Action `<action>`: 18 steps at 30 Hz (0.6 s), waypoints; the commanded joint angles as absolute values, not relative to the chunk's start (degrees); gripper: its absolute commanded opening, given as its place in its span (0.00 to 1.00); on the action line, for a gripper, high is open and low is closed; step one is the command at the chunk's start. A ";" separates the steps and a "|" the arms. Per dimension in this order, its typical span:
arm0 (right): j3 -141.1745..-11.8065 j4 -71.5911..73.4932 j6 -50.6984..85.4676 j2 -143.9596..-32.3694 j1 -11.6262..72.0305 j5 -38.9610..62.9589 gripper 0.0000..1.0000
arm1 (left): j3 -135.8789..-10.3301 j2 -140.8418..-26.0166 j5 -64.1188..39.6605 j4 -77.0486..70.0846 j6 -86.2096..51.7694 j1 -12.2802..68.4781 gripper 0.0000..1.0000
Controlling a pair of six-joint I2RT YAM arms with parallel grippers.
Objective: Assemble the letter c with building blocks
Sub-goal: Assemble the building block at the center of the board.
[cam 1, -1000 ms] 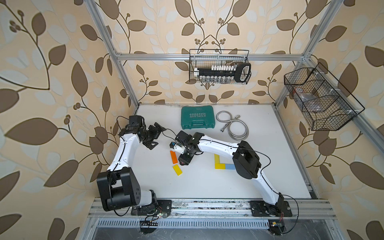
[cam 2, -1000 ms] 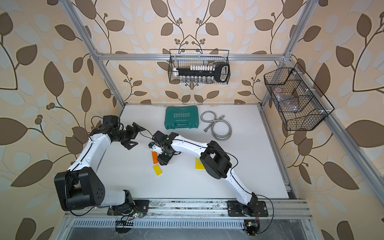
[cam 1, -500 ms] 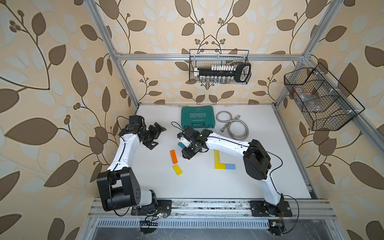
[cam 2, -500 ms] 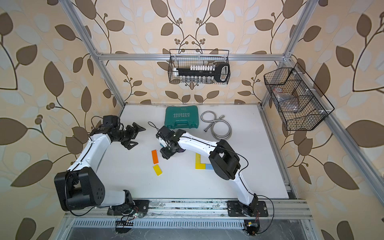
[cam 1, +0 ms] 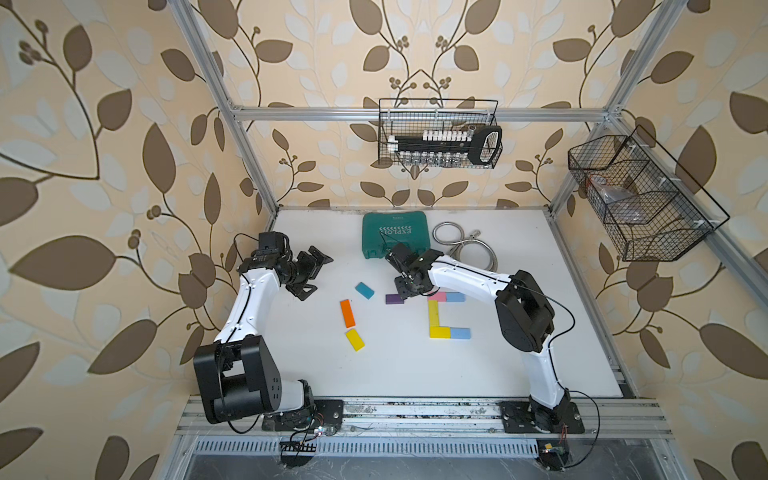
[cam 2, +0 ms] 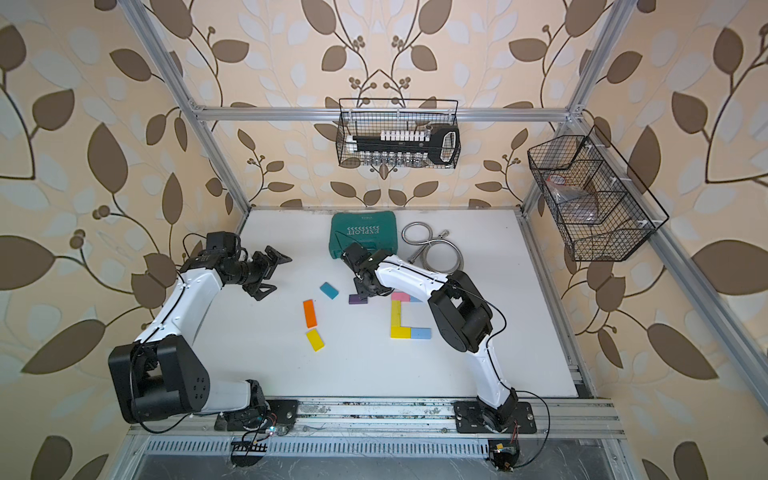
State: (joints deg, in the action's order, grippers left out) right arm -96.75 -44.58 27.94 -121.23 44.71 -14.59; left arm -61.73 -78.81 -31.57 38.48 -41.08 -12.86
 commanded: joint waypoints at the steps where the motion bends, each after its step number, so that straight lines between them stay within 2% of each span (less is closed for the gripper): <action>1: -96.46 -46.75 31.70 -120.24 44.84 -21.40 0.30 | -61.44 -76.73 -33.14 37.53 -41.46 -13.27 0.99; 18: -98.77 -49.22 32.16 -124.56 45.35 -23.94 0.30 | -61.15 -76.90 -33.40 36.91 -41.81 -13.32 0.99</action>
